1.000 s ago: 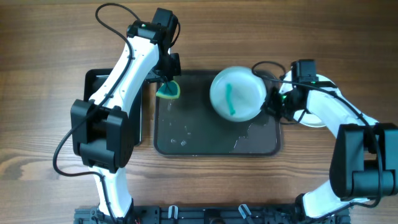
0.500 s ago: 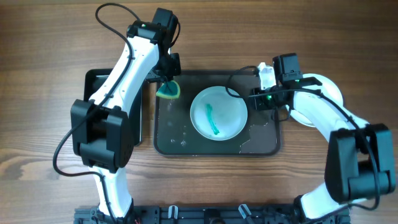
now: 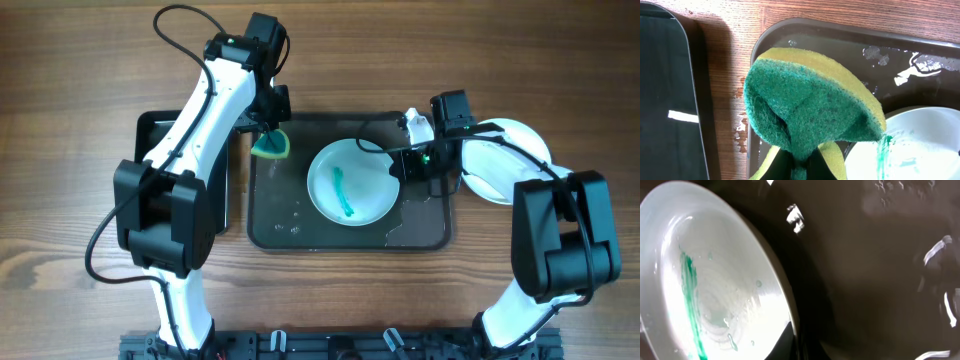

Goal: Clean dirty plates on tray and stack at the side
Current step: 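Scrub the last plate with the sponge in the left gripper, then tilt the plate up with the right gripper and lower it back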

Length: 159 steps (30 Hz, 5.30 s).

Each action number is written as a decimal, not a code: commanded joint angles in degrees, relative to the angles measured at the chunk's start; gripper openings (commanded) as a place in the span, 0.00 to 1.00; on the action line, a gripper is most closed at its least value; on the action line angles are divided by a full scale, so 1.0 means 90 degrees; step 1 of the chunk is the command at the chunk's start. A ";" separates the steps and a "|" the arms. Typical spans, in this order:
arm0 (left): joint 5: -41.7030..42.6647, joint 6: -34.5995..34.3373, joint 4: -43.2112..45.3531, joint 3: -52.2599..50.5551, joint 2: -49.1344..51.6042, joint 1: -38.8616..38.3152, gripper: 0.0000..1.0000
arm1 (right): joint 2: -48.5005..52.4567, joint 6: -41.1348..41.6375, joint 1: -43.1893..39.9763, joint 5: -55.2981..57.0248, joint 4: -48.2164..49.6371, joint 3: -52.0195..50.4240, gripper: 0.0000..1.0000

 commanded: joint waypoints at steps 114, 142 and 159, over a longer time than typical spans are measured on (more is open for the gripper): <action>0.0741 -0.0784 0.2025 -0.2460 -0.1178 0.0046 0.04 | -0.2404 0.3308 0.2841 0.5229 -0.1812 0.0340 0.05; 0.0738 -0.0782 0.2193 -0.2460 -0.1178 0.0046 0.04 | -0.3194 0.2489 0.4435 0.7604 -0.1047 0.0338 0.04; 0.0741 -0.0782 0.2193 -0.2460 -0.1178 0.0046 0.04 | -0.1270 0.3060 0.1836 0.2074 -0.0554 0.0136 0.31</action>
